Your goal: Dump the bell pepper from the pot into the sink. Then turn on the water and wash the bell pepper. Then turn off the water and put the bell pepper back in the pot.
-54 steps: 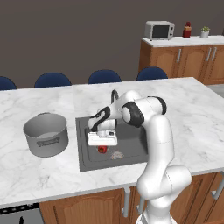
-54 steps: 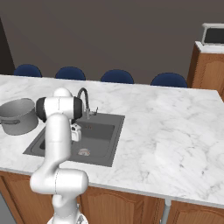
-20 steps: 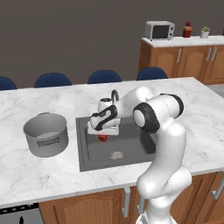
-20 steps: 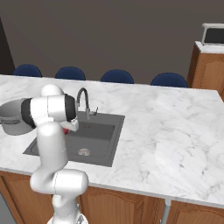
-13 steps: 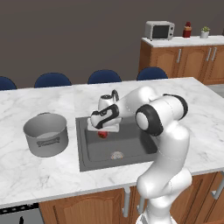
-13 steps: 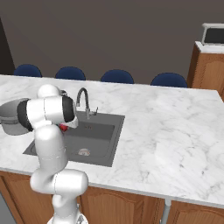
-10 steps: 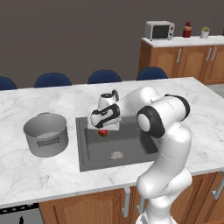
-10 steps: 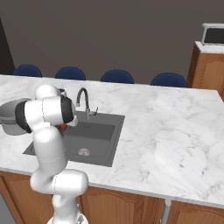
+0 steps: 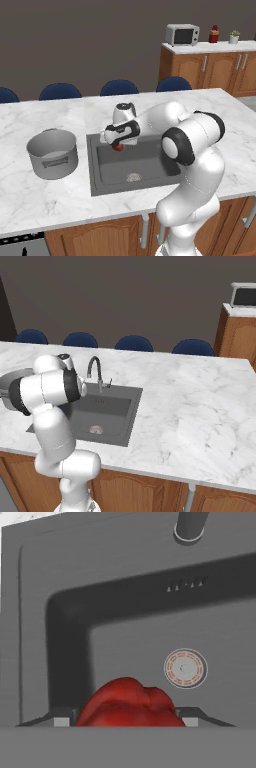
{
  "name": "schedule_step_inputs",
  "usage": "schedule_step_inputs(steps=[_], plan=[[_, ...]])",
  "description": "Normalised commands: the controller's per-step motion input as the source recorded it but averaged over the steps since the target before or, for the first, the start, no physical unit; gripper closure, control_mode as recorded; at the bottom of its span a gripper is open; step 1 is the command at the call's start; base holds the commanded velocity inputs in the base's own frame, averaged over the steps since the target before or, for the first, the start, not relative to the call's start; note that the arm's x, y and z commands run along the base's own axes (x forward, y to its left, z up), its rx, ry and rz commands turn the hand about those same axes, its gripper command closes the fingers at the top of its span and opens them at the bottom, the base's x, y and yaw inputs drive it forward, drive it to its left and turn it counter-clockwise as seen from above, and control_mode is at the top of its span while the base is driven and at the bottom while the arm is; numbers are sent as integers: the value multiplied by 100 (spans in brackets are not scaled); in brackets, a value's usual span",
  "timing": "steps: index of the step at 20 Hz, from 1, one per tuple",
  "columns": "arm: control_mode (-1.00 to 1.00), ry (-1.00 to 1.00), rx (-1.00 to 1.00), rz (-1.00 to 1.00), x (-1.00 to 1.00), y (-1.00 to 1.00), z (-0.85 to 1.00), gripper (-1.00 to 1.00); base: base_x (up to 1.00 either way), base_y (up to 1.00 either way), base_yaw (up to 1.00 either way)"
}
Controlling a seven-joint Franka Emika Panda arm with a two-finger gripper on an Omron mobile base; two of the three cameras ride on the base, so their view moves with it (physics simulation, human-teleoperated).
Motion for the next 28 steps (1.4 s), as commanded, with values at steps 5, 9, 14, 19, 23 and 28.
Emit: schedule_step_inputs(steps=[5, 9, 14, 19, 23, 28], plan=[[-100, -3, 0, 0, -6, 6, 12, 100, 0, 0, 0], [-100, 0, 0, 0, -11, 10, 17, 100, 0, 0, 0], [-100, 0, 0, 0, -16, 9, 24, 100, 0, 0, 0], [-100, 0, 0, 0, -13, 10, 28, 100, 0, 0, 0], [-100, 0, 0, 0, -11, 8, 32, 100, 0, 0, 0], [-100, 0, 0, 0, 0, 17, 25, 100, 0, 0, 0]])
